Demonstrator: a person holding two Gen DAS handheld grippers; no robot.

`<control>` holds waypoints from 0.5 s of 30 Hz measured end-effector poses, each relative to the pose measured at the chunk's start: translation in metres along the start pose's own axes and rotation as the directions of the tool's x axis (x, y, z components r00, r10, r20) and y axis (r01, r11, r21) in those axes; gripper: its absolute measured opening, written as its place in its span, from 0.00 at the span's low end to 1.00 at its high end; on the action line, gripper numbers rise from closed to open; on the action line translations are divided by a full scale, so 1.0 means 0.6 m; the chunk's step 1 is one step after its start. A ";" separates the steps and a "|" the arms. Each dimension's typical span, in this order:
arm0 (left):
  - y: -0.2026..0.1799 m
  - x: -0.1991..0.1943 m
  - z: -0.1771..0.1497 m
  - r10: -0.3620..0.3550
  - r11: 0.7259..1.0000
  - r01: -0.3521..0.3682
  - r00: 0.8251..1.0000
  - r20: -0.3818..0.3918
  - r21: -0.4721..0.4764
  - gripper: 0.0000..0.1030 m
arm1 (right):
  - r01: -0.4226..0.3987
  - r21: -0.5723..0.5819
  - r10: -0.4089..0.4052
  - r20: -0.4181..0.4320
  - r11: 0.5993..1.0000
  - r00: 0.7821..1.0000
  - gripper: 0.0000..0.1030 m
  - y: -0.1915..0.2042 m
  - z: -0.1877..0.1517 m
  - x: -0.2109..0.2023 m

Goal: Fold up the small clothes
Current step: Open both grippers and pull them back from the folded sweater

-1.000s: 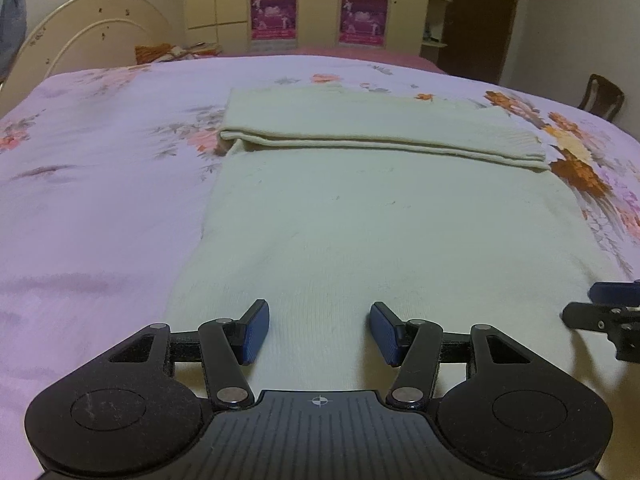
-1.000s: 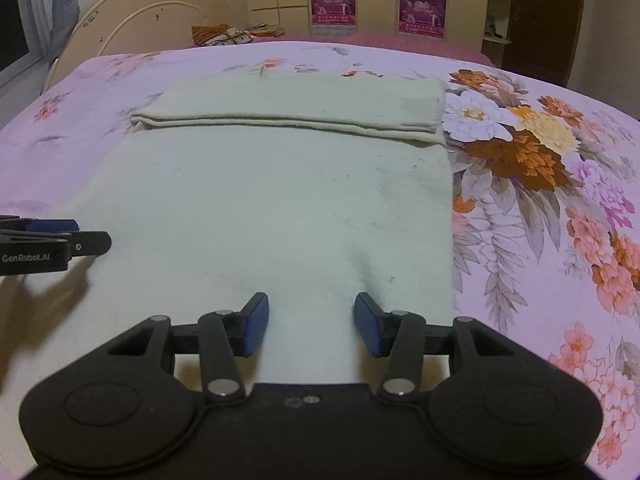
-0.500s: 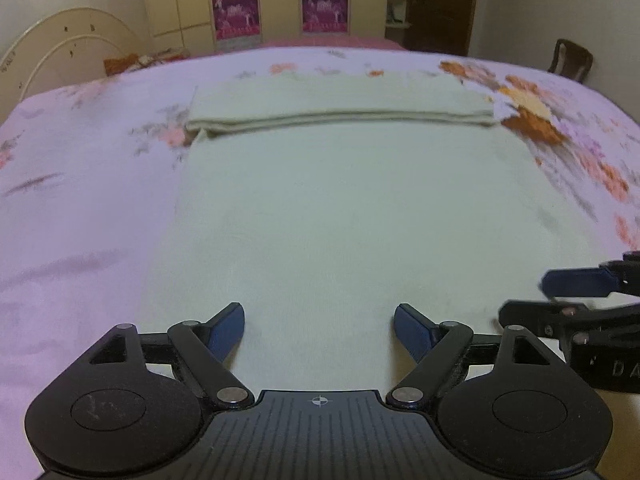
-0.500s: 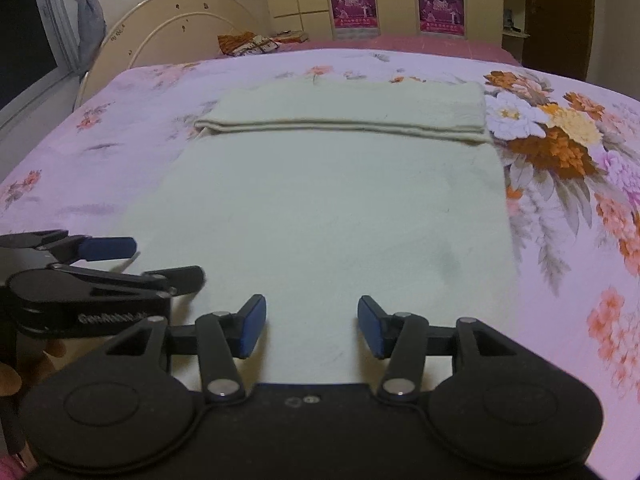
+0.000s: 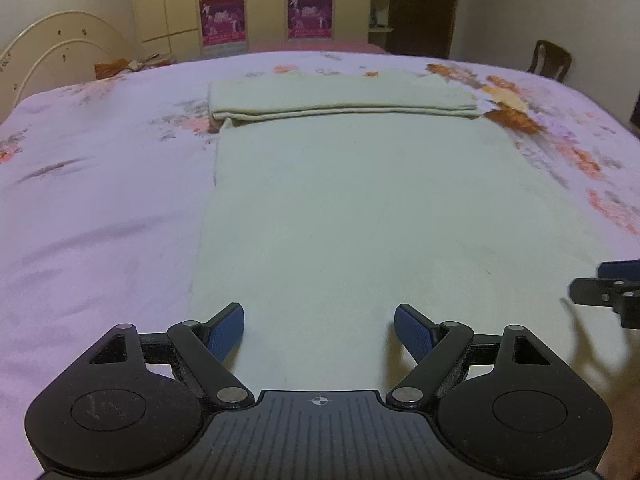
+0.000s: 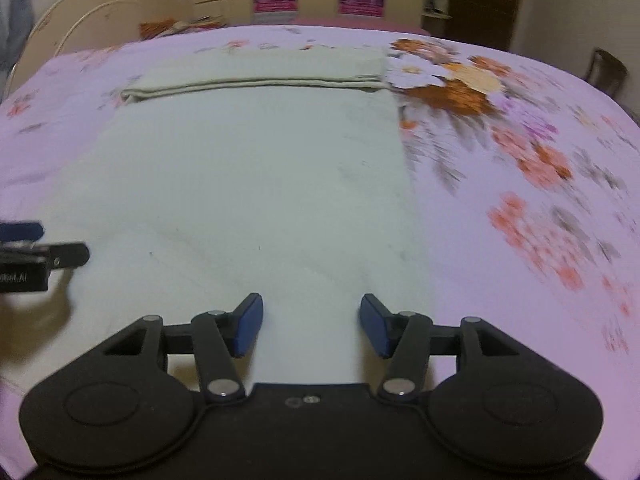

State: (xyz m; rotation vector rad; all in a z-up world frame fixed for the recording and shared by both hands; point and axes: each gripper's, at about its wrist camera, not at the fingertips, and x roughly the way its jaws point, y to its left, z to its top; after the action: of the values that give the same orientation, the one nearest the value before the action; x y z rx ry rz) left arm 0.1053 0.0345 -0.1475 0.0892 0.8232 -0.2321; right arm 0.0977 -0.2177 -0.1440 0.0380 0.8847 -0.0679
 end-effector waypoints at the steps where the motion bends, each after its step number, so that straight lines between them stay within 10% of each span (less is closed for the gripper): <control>1: 0.002 -0.007 -0.007 -0.007 1.000 0.007 1.000 -0.003 -0.001 0.80 | -0.015 -0.001 0.015 0.008 1.000 1.000 0.52 0.008 -0.004 -0.009; 15: 0.019 -0.039 -0.065 -0.007 1.000 0.007 1.000 -0.020 -0.026 0.80 | -0.025 -0.015 0.025 -0.021 1.000 0.999 0.58 0.057 -0.049 -0.023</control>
State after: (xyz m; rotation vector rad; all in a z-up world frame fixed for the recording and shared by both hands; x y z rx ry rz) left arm 0.0650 0.0562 -0.1567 0.0645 0.8461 -0.2273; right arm 0.0689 -0.1814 -0.1519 0.0357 0.9054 -0.0374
